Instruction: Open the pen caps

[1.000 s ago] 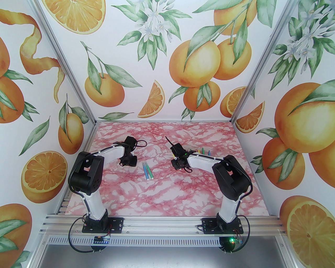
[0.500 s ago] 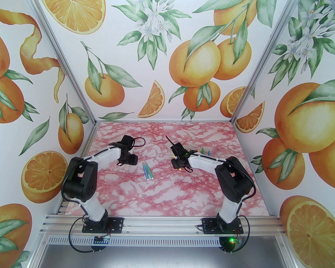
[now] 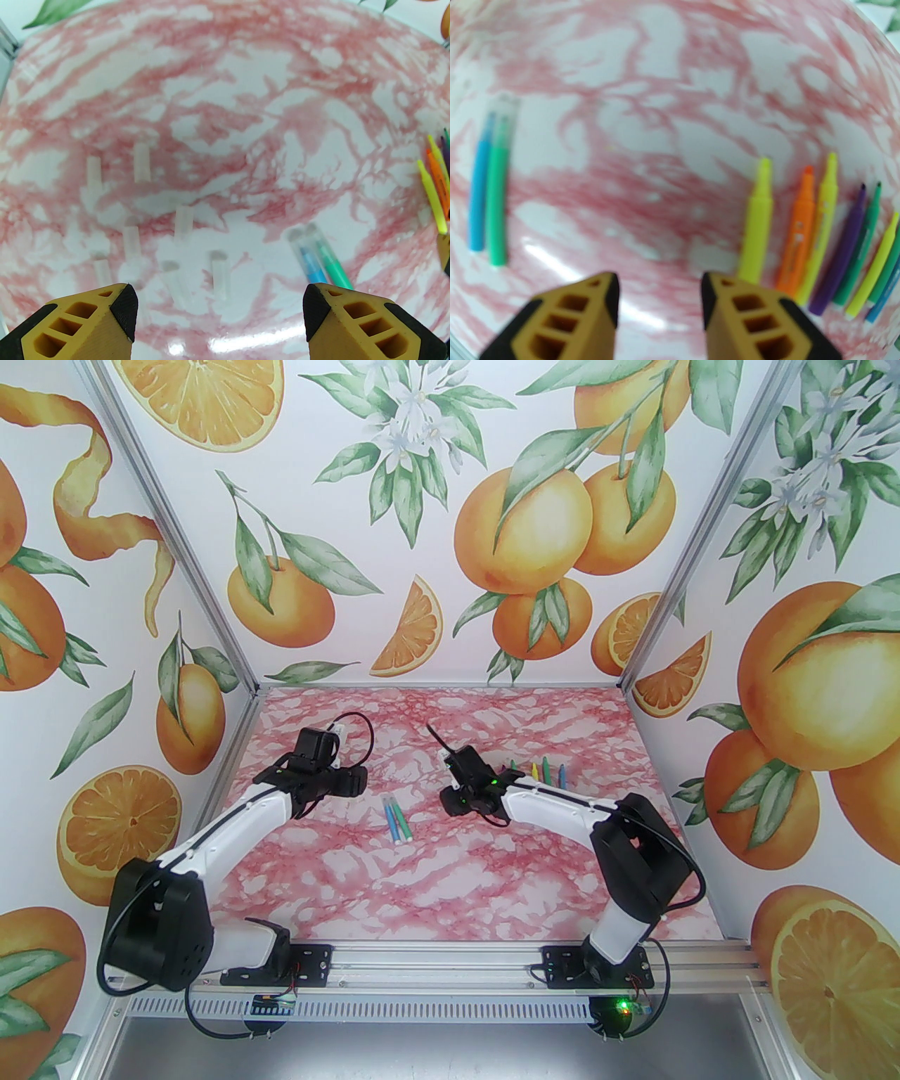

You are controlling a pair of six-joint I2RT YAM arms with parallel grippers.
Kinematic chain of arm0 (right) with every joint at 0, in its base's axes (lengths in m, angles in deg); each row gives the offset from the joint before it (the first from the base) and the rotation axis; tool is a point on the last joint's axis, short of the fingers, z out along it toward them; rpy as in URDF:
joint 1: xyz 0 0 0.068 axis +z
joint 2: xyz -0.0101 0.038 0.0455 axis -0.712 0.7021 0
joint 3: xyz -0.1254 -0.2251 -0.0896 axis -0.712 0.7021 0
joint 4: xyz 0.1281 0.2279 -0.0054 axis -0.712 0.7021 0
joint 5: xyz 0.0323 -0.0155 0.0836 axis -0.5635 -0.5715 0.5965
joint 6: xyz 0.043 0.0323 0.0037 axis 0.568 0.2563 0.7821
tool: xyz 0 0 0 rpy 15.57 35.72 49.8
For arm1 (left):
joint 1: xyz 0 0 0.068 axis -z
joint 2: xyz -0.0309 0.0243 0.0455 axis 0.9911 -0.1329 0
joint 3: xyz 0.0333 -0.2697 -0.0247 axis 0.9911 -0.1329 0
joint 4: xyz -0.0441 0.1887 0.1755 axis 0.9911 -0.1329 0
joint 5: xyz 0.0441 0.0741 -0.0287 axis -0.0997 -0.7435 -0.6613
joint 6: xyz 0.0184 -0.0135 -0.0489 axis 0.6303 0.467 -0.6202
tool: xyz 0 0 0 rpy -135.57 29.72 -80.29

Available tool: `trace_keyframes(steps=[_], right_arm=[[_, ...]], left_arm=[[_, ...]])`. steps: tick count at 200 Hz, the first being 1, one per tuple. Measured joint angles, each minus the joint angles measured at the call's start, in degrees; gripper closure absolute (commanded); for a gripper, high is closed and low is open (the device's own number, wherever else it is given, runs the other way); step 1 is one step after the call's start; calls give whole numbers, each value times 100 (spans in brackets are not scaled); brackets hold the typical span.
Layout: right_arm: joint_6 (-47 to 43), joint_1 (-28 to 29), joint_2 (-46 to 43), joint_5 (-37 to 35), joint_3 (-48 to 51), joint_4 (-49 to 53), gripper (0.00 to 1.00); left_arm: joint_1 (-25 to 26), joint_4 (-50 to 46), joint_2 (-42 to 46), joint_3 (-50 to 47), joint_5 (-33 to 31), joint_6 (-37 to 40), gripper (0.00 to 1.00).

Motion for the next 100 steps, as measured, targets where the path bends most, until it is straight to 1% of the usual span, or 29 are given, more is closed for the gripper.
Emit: trace_keyframes(steps=[31,61,100], right_arm=[[68,308,105,166,-85,-184,56],[151,544,470,197,-485,-164,56],[243,772,831,210,-820,-96,56]], left_arm=[[-17,166,192,-114,-24,-20,18],[-42,293,356,-299,-140,-90,17],[-271,398,621,-509,-267,-162,17]])
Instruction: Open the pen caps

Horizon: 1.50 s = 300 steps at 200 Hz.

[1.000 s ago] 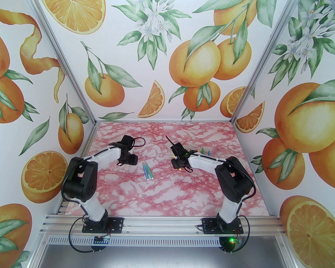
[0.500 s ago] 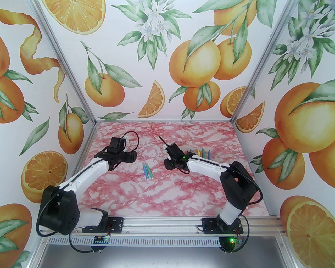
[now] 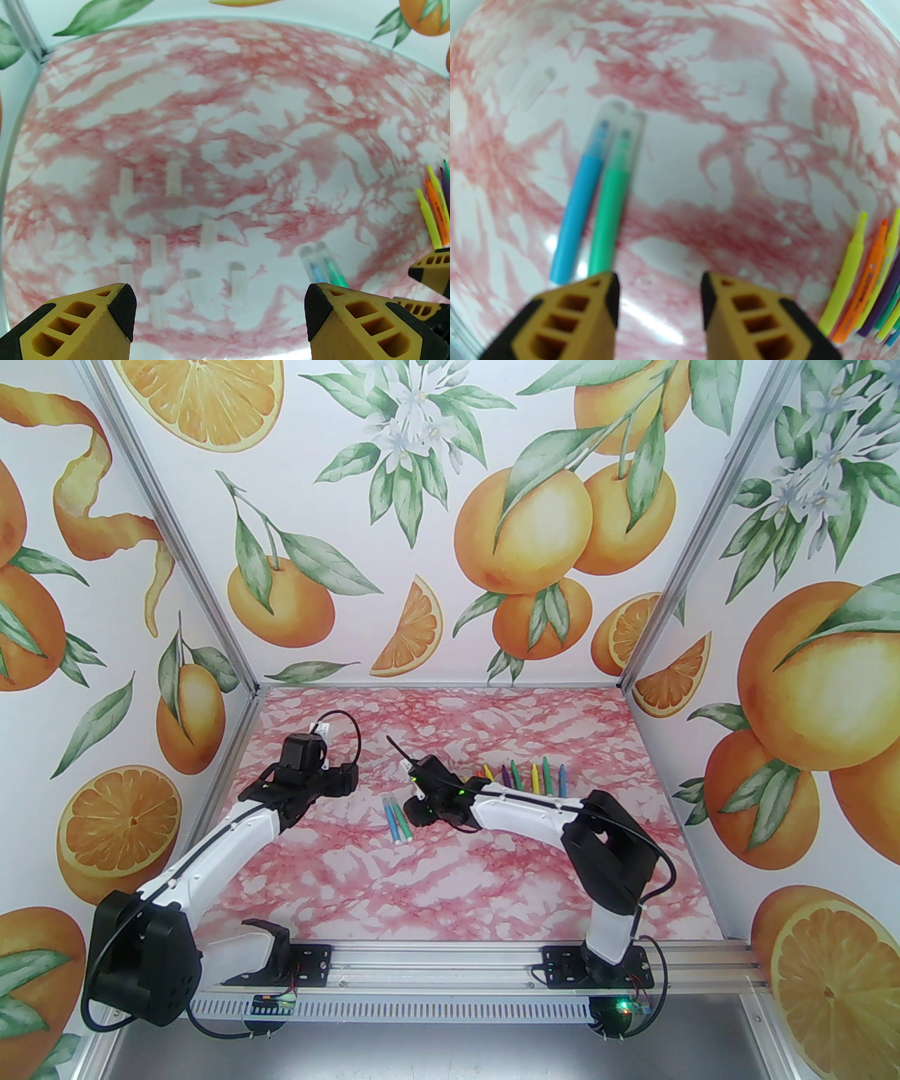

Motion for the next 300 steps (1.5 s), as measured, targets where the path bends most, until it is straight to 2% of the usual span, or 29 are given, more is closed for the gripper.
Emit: trace_keyframes(steps=[99,144,198,256,300], right_arm=[[247,282,763,-9,-542,221,60],[278,319,859,-28,-542,476,61],[315,365,876,-155,-557,651,66],[111,365,1231,-503,-1333,1725,68],[-98,243,1305,-376,-1550,2173,74]], left_arm=[[-492,125,238,-323,42,-184,17],[-529,168,291,-369,52,-199,17],[-551,240,317,-393,120,-291,17],[-551,269,315,-391,354,-291,17],[-551,348,326,-415,439,-295,17]])
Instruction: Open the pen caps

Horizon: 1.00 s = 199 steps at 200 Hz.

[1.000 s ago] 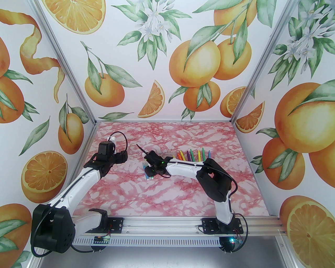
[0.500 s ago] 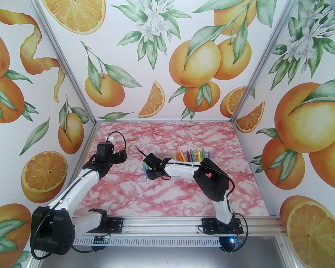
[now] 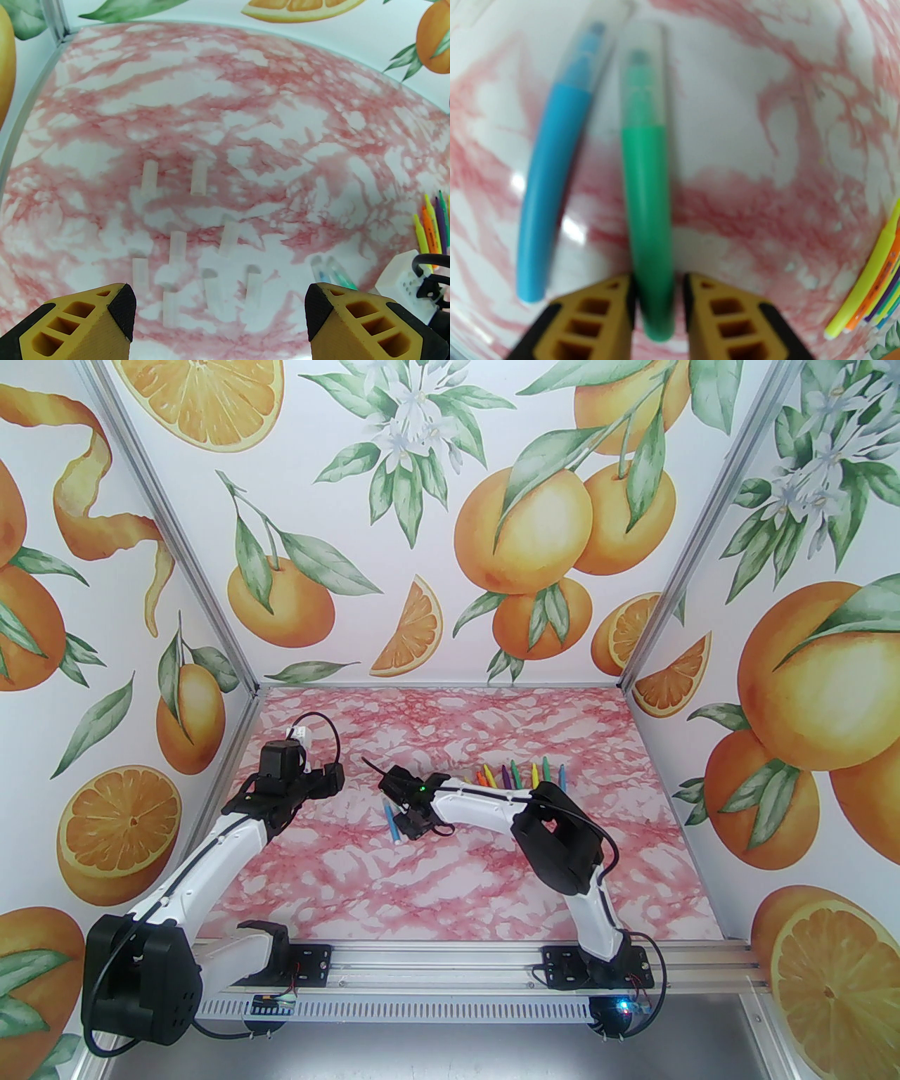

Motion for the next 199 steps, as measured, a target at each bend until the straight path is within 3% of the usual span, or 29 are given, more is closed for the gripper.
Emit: trace_keyframes(steps=[52,80,199], right_arm=[[-149,-267,57,334,-149,227,88],[-153,-363,9,498,-90,155,91],[-127,-748,-1220,1327,1084,-916,95]], left_arm=[[0,17,210,-92,-2,4,17],[0,26,173,-92,138,4,17],[173,1104,-1025,-85,2208,-933,20]])
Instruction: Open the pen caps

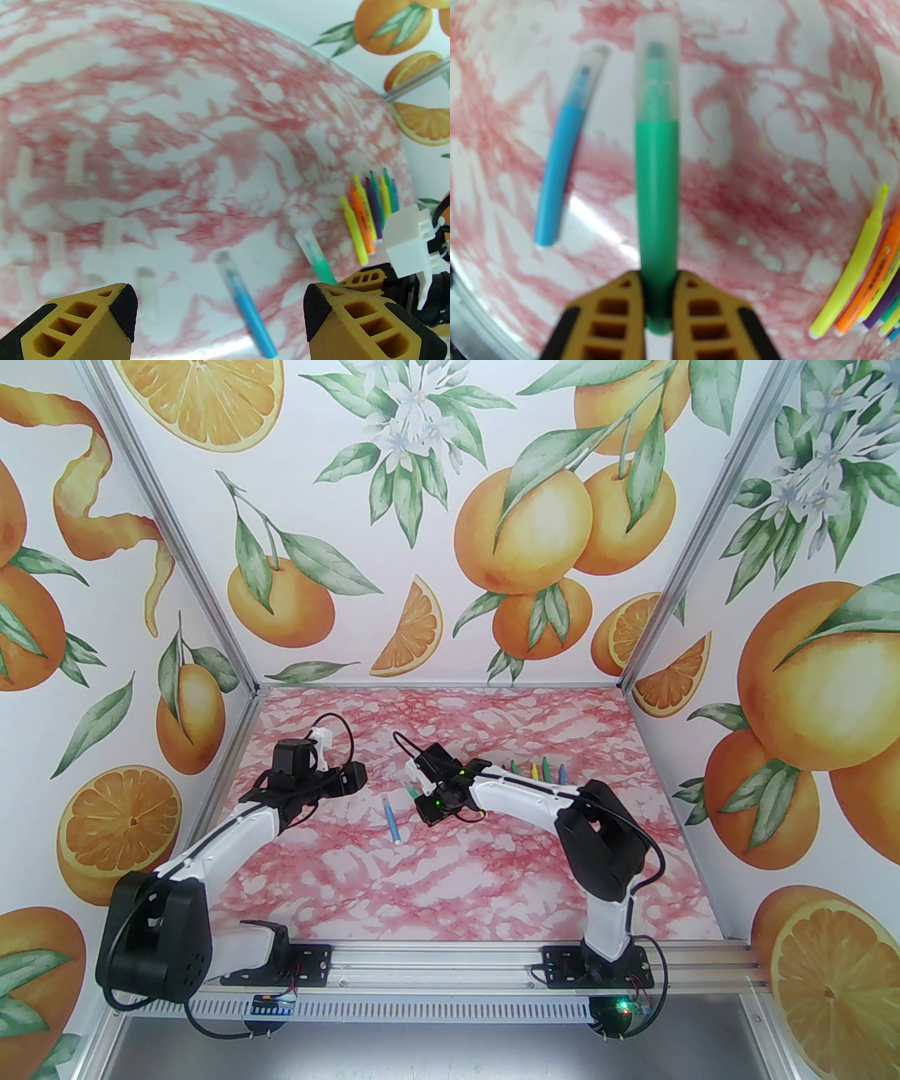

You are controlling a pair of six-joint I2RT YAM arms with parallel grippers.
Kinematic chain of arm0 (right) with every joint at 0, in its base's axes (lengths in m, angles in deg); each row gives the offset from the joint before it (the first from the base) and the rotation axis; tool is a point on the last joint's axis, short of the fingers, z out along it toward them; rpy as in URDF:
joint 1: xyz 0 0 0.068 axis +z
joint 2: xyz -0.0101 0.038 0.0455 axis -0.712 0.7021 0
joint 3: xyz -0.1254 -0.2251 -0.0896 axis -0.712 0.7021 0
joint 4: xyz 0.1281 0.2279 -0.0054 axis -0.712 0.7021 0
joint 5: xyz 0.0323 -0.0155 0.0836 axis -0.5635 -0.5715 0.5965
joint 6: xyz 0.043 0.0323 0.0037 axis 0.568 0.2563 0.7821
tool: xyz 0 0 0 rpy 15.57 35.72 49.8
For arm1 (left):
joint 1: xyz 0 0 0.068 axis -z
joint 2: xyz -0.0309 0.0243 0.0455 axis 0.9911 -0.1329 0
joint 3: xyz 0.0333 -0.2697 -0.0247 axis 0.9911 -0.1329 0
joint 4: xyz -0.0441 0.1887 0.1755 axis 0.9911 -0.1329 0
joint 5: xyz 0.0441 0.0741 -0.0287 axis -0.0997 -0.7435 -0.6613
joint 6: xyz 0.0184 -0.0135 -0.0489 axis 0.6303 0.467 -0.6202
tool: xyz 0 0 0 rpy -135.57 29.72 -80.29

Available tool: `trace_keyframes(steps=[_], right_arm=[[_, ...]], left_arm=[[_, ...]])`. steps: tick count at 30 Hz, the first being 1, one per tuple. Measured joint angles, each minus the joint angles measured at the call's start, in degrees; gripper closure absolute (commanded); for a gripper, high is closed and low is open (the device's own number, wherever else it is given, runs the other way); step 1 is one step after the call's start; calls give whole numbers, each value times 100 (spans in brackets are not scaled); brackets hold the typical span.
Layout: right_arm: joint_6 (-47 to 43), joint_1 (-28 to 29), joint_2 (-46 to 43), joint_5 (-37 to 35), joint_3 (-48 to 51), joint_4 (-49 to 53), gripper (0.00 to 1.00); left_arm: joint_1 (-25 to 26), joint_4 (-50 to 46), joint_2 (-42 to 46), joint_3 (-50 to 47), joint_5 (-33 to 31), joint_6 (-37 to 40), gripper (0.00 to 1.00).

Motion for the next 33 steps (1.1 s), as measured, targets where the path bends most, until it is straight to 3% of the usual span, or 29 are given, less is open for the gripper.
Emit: trace_keyframes(steps=[9,22,33], right_arm=[[-2,0,-289,166,295,-341,95],[-4,0,-682,258,531,-540,96],[-28,0,-839,251,595,-708,96]], left_arm=[[485,387,-546,264,546,-496,25],[726,754,-935,544,883,-907,32],[796,1141,-1147,568,1443,-1189,45]])
